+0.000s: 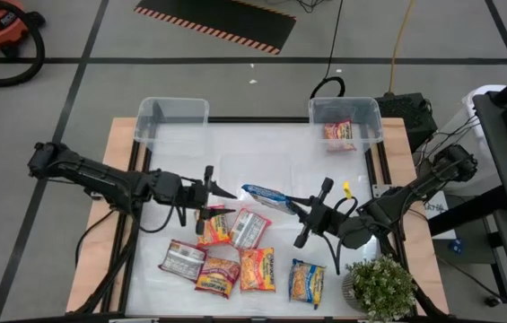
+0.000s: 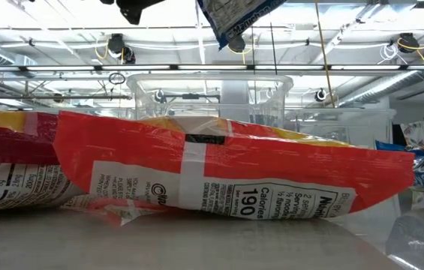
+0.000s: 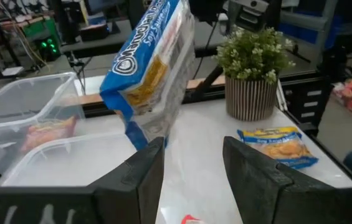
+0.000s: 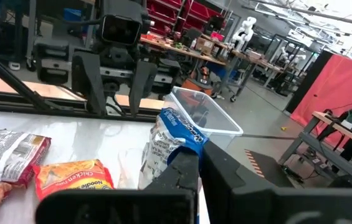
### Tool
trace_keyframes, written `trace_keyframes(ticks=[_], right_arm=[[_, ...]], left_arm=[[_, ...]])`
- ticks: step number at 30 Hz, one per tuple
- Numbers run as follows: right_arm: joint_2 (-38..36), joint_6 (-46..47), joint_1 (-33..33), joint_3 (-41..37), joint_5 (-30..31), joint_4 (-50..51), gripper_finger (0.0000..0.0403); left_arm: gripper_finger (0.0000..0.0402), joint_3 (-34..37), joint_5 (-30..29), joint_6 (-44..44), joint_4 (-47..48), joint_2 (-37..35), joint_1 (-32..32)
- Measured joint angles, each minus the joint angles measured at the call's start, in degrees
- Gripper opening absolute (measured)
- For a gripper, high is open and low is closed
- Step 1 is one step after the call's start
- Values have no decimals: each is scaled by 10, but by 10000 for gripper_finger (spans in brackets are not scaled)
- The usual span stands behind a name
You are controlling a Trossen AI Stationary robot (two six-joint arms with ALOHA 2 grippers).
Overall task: Sort Maruchan noodles
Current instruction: Put the top blue noodle pack into the bottom transparent bin
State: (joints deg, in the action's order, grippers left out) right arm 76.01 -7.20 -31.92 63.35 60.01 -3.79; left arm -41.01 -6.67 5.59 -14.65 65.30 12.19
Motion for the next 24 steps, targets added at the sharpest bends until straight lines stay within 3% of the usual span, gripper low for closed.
trace_keyframes(ticks=[5,12,24], right_arm=[[10,0,0,0,-1,2,0],[35,-9,16,0,-2,-8,0],[67,-64,107,0,-5,-18,0]], left_arm=[[217,0,-48,3,0,3,0],[278,0,-55,15,-2,3,-2],[283,0,-120,5,26,-15,-14]])
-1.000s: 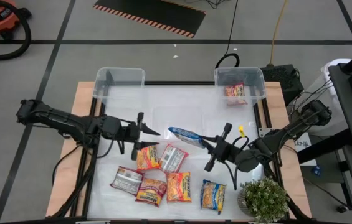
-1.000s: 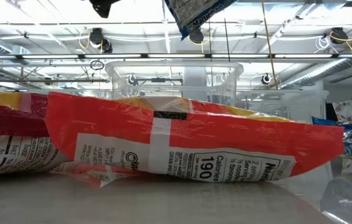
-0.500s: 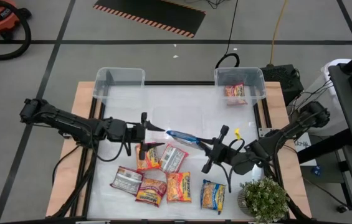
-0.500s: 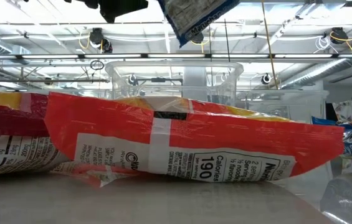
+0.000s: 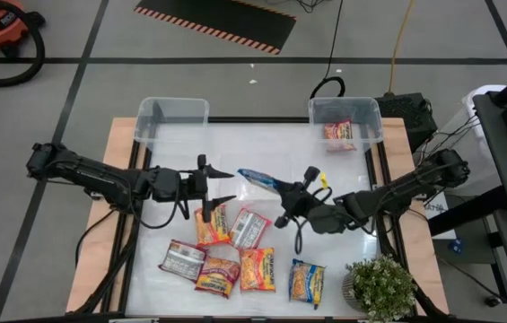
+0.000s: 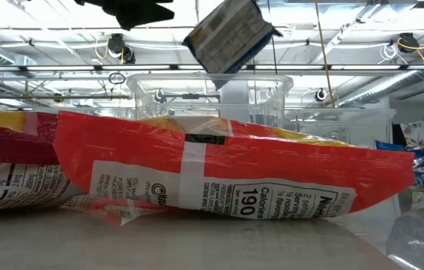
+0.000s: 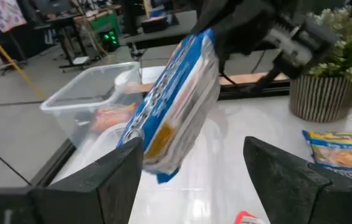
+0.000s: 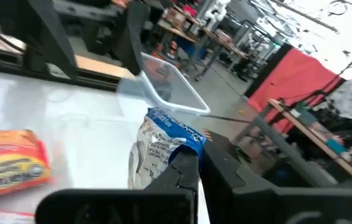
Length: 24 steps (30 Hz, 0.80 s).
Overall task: Sort Maruchan noodles
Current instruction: Put the top blue noodle pack into the bottom transparent bin
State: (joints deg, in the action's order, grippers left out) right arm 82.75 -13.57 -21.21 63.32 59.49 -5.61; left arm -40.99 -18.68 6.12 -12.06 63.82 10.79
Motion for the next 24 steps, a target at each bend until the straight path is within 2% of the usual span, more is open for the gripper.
trace_keyframes(ticks=[4,8,15,24], right_arm=[[0,-3,45,0,-79,-2,0],[0,-5,82,0,-110,4,0],[0,27,145,0,-192,57,0],[0,58,184,0,-221,127,0]], left_arm=[[283,1,-23,2,52,-14,0],[283,0,-50,3,103,-45,0],[283,0,-55,-25,193,-119,0],[283,0,-55,-54,233,-169,0]])
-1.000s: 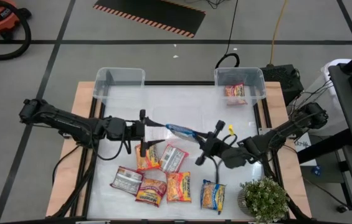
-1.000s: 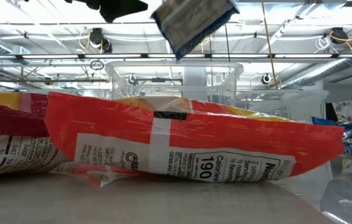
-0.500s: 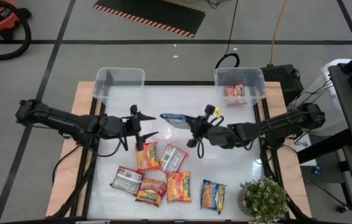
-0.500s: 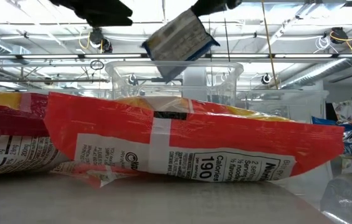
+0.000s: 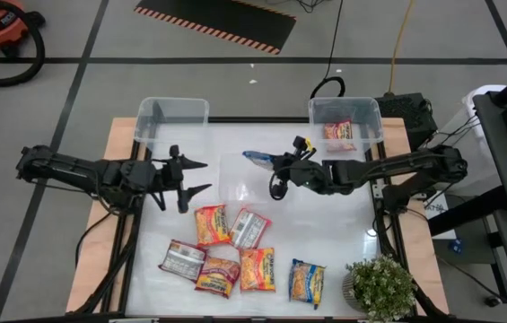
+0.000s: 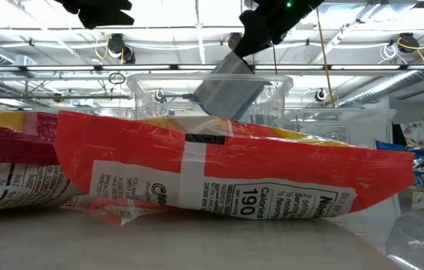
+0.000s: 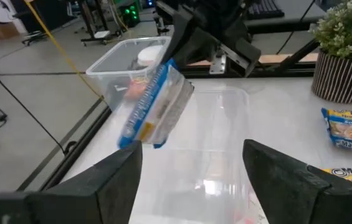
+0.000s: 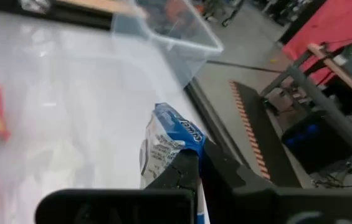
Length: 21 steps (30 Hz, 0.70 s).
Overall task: Sort Maruchan noodles
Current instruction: Put the top blue noodle pack into the bottom transparent bin
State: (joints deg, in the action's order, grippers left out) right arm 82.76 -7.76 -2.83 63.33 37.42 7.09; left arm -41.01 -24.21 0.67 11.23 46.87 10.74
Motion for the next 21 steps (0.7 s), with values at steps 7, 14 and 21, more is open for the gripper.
trace_keyframes(ticks=[7,14,21], right_arm=[[0,15,7,-9,-41,13,0],[0,17,8,-23,-45,13,5],[0,19,10,-42,-47,9,6]], left_arm=[[283,0,2,-8,8,4,1],[283,0,2,-9,7,4,3],[283,0,2,-9,8,4,3]])
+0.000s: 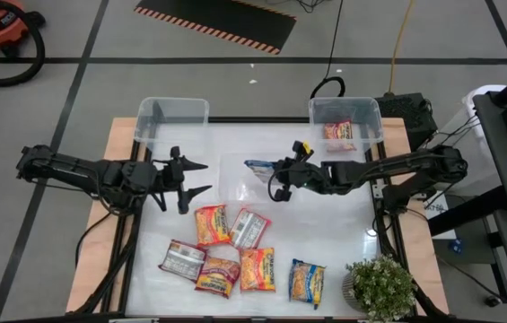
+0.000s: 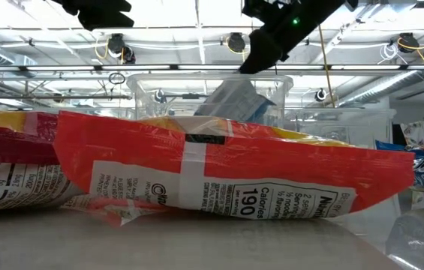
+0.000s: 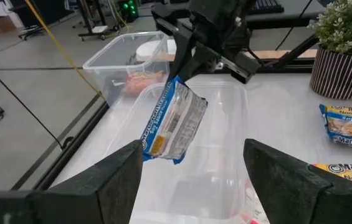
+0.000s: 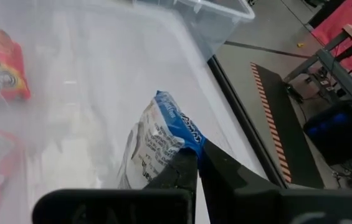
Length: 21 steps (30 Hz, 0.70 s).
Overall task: Sort Maruchan noodles
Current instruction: Put the top blue noodle pack into the bottom transparent bin
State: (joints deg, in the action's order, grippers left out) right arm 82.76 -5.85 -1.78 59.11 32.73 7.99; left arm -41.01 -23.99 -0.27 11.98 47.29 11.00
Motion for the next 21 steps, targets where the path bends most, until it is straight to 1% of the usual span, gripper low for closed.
trace_keyframes(ticks=[3,12,15,21], right_arm=[[0,7,0,-7,-7,0,6],[0,22,0,-9,-97,-5,10],[0,36,0,-9,-122,-14,25],[0,50,0,-9,-132,-37,78]], left_arm=[[283,0,1,0,2,0,0],[283,0,1,2,4,0,0],[283,0,1,2,4,0,0],[283,0,1,2,5,0,0]])
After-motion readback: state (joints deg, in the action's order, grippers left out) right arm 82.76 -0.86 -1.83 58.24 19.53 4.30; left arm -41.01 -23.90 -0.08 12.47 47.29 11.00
